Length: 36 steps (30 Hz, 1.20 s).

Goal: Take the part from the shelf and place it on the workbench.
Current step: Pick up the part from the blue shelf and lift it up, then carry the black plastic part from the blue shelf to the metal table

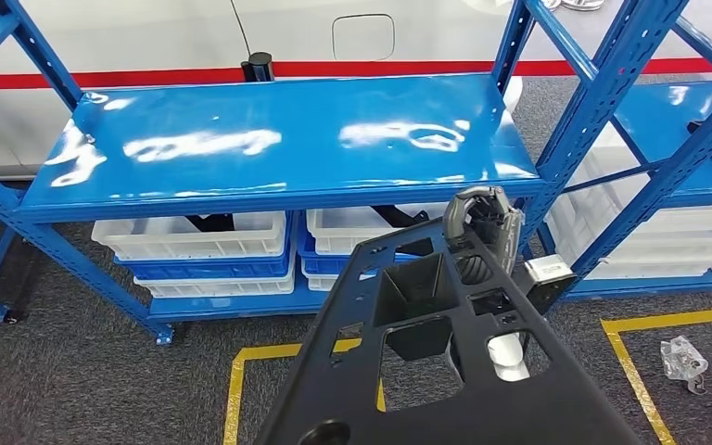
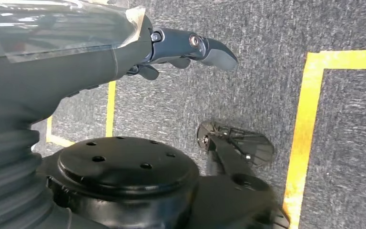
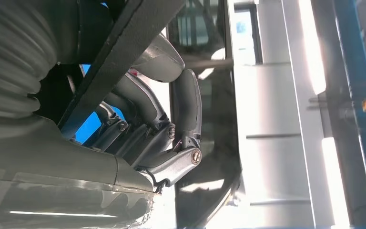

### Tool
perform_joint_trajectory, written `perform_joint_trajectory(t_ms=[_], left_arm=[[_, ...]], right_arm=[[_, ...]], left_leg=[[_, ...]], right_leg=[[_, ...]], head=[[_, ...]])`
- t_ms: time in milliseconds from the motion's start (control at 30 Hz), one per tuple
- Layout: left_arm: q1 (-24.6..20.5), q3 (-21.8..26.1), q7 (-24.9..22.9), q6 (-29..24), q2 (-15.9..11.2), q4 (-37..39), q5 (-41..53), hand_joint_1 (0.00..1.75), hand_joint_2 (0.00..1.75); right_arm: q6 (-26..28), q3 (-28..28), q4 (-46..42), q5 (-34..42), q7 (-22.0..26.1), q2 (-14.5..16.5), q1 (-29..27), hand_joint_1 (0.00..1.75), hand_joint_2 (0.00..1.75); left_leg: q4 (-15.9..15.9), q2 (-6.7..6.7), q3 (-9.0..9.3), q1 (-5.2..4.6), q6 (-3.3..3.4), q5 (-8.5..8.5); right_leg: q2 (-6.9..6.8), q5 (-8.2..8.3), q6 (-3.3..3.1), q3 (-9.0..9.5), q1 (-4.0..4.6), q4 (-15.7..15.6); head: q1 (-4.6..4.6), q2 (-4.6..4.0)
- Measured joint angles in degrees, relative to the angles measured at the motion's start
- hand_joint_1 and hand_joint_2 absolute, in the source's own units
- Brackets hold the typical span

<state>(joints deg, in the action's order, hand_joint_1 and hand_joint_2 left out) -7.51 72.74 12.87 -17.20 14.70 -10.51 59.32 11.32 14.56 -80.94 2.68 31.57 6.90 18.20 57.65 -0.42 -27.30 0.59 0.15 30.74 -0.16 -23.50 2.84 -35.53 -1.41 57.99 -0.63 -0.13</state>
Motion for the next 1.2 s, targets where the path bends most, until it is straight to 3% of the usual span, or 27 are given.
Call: perform_joint_trajectory(t_ms=[67, 100, 167, 233, 267, 300, 333, 400, 467, 533, 600, 633, 700, 733, 767, 800, 833, 900, 967, 1033, 1100, 1133, 1200], left_arm=[[0.1, 0.15, 0.0, -0.14, 0.03, 0.0, -0.03, 0.0, 1.75], [0.18, 0.25, 0.0, -0.22, 0.05, 0.0, -0.06, 0.0, 1.75], [0.3, 0.42, 0.01, -0.38, 0.07, 0.0, -0.12, 0.0, 1.75], [0.32, 0.55, 0.04, -0.49, 0.08, 0.01, -0.15, 0.0, 1.75], [0.35, 0.61, 0.08, -0.51, 0.09, 0.01, -0.18, 0.0, 1.75], [0.36, 0.65, 0.13, -0.47, 0.09, 0.02, -0.21, 0.0, 1.75], [0.38, 0.68, 0.16, -0.39, 0.09, 0.02, -0.24, 0.0, 1.75], [0.37, 0.69, 0.21, -0.16, 0.1, 0.02, -0.25, 0.0, 1.75], [0.33, 0.68, 0.21, 0.12, 0.1, 0.02, -0.11, 0.0, 1.75], [0.3, 0.67, 0.2, 0.31, 0.09, 0.01, 0.05, 0.0, 1.75], [0.3, 0.67, 0.17, 0.34, 0.02, 0.0, 0.11, 0.0, 1.75], [0.28, 0.67, 0.15, 0.33, -0.02, 0.0, 0.12, 0.0, 1.75], [0.15, 0.67, 0.13, 0.31, -0.14, -0.01, 0.13, 0.0, 1.75], [0.03, 0.67, 0.12, 0.3, -0.19, -0.02, 0.13, 0.0, 1.75], [-0.08, 0.67, 0.08, 0.32, -0.22, -0.02, 0.13, 0.0, 1.75], [-0.17, 0.67, -0.04, 0.4, -0.25, -0.02, 0.14, 0.0, 1.75], [-0.22, 0.67, -0.2, 0.52, -0.28, -0.02, 0.2, 0.0, 1.75], [-0.19, 0.66, -0.46, 1.18, -0.38, -0.02, 0.45, 0.0, 1.75], [-0.1, 0.65, -0.52, 2.44, -0.45, 0.02, 0.62, 0.0, 1.75], [-0.03, 0.64, -0.74, 3.5, -0.51, 0.04, 0.68, 0.0, 1.75], [0.16, 0.62, -1.02, 3.83, -0.58, 0.04, 0.83, 0.0, 1.75], [0.28, 0.61, -1.1, 3.86, -0.64, 0.04, 0.91, 0.0, 1.75], [0.41, 0.61, -1.17, 3.74, -0.74, 0.03, 1.05, 0.0, 1.75]], right_arm=[[-0.16, 0.53, 0.67, 0.02, -0.03, 0.21, 0.33, 1.75, 1.75], [-0.21, 0.77, 1.0, 0.03, -0.04, 0.26, 0.38, 1.75, 1.75], [-0.28, 1.04, 1.51, 0.08, -0.08, 0.27, 0.46, 1.75, 1.75], [-0.36, 1.24, 1.84, 0.12, -0.19, 0.29, 0.6, 1.75, 1.75], [-0.39, 1.37, 1.99, 0.12, -0.33, 0.29, 0.65, 1.75, 1.75], [-0.41, 1.53, 2.15, 0.12, -0.48, 0.31, 0.67, 1.75, 1.75], [-0.42, 1.73, 2.32, 0.12, -0.66, 0.33, 0.69, 1.75, 1.75], [-0.42, 2.09, 2.6, 0.13, -0.87, 0.45, 0.87, 1.75, 1.75], [-0.33, 2.34, 2.73, 0.2, -0.97, 0.68, 1.17, 1.75, 1.75], [-0.09, 2.42, 2.83, 0.32, -0.96, 0.8, 1.25, 1.75, 1.75], [0.12, 2.44, 2.96, 0.46, -0.95, 0.82, 1.07, 1.75, 1.75], [0.17, 2.47, 3.01, 0.52, -0.95, 0.87, 0.98, 1.75, 1.75], [0.17, 2.54, 3.04, 0.55, -0.93, 0.97, 0.89, 1.75, 1.75], [0.17, 2.56, 3.04, 0.56, -0.93, 1.01, 0.83, 1.75, 1.75], [0.17, 2.57, 3.04, 0.56, -0.93, 1.02, 0.75, 1.75, 1.75], [0.17, 2.6, 3.04, 0.6, -0.93, 1.03, 0.66, 1.75, 1.75], [0.17, 2.62, 3.05, 0.64, -0.93, 1.04, 0.58, 1.75, 1.75], [0.14, 2.71, 3.06, 0.79, -0.93, 1.1, 0.61, 1.75, 1.75], [-0.04, 2.81, 3.08, 1.04, -0.93, 1.17, 0.79, 1.75, 1.75], [-0.33, 2.97, 3.18, 1.31, -0.89, 1.21, 0.99, 1.75, 1.75], [-0.5, 3.09, 3.38, 1.43, -0.84, 1.19, 1.09, 1.75, 1.75], [-0.53, 3.11, 3.5, 1.46, -0.84, 1.17, 1.09, 1.75, 1.75], [-0.57, 3.13, 3.72, 1.5, -0.84, 1.13, 1.08, 1.75, 1.75]], left_leg=[[-0.67, 0.1, -0.66, -0.34, 1.0, -0.53], [-0.8, 0.21, -1.16, -0.42, 1.64, -1.12], [-1.08, 0.48, -2.48, -0.43, 2.83, -2.56], [-1.02, 0.54, -4.19, -0.7, 3.33, -3.94], [-0.99, 0.58, -5.09, -0.86, 3.39, -4.63], [-0.95, 0.61, -5.91, -1.01, 3.42, -5.25], [-0.92, 0.63, -6.68, -1.14, 3.42, -5.85], [-0.79, 0.61, -7.94, -1.36, 3.25, -6.94], [-0.53, 0.59, -8.74, -1.6, 2.81, -7.89], [-0.38, 0.61, -9.07, -1.66, 2.33, -8.76], [-0.01, 0.47, -9.48, -1.5, 1.73, -8.53], [1.06, 0.37, -9.95, -1.38, 1.35, -7.04], [6.29, 0.24, -11.48, -1.07, 0.53, -1.56], [9.96, 0.23, -12.22, -0.91, 0.21, 1.01], [13.31, 0.23, -12.66, -0.73, -0.07, 2.45], [15.35, 0.24, -12.46, -0.5, -0.3, 2.47], [15.61, 0.25, -11.45, -0.22, -0.5, 1.41], [10.44, 0.24, -6.92, 0.47, -0.89, -1.38], [3.48, 0.03, -2.37, 0.62, -1.08, -1.49], [0.56, -0.1, -1.21, 0.16, -0.51, -0.52], [0.05, 0.27, -1.87, -0.11, 0.85, -0.98], [-0.08, 0.57, -2.24, -0.15, 1.62, -1.47], [-0.25, 1.35, -3.11, -0.21, 2.81, -2.37]], right_leg=[[-0.14, 0.75, 0.9, -0.54, -0.16, -0.08], [-0.17, 0.21, 0.98, -1.07, -0.22, 0.4], [-0.17, -3.68, 0.24, -2.82, -0.15, 4.45], [-0.11, -8.53, -0.54, -4.78, 0.08, 12.0], [-0.09, -9.67, -0.49, -5.15, 0.18, 15.25], [-0.09, -9.59, -0.16, -4.71, 0.27, 16.78], [-0.09, -8.62, 0.26, -3.27, 0.34, 16.24], [-0.1, -6.64, 0.56, 2.44, 0.57, 9.41], [-0.08, -6.88, -0.02, 8.27, 1.05, 0.93], [0.01, -7.53, -0.63, 9.93, 1.41, -2.36], [-0.03, -6.87, -1.43, 9.12, 0.97, -2.39], [-0.11, -6.36, -1.99, 8.69, 0.72, -2.4], [-0.28, -5.15, -2.85, 7.68, 0.48, -2.41], [-0.32, -4.54, -3.01, 7.07, 0.5, -2.34], [-0.33, -3.95, -2.94, 6.38, 0.52, -2.21], [-0.34, -3.41, -2.79, 5.52, 0.51, -1.99], [-0.33, -2.96, -2.6, 4.65, 0.45, -1.68], [-0.29, -2.38, -2.16, 3.08, 0.29, -0.87], [-0.23, -1.89, -1.49, 1.9, 0.39, -0.22], [-0.17, -1.12, -0.49, 1.04, 0.54, -0.06], [-0.04, -0.57, 0.42, 0.22, 0.54, 0.05], [0.01, -1.16, 0.48, -0.48, 0.46, 0.99], [0.07, -4.36, -0.04, -3.06, 0.32, 6.43]], head=[[0.0, 0.0], [0.02, 0.0], [0.22, 0.0], [0.43, 0.0], [0.44, 0.0], [0.44, 0.0], [0.45, 0.0], [0.45, 0.0], [0.32, 0.0], [0.13, 0.0], [0.03, 0.0], [-0.07, 0.0], [-0.25, 0.0], [-0.31, 0.0], [-0.32, 0.0], [-0.32, 0.0], [-0.33, 0.0], [-0.34, 0.0], [-0.34, 0.0], [-0.31, 0.0], [-0.29, 0.0], [-0.17, 0.0], [0.05, 0.0]])
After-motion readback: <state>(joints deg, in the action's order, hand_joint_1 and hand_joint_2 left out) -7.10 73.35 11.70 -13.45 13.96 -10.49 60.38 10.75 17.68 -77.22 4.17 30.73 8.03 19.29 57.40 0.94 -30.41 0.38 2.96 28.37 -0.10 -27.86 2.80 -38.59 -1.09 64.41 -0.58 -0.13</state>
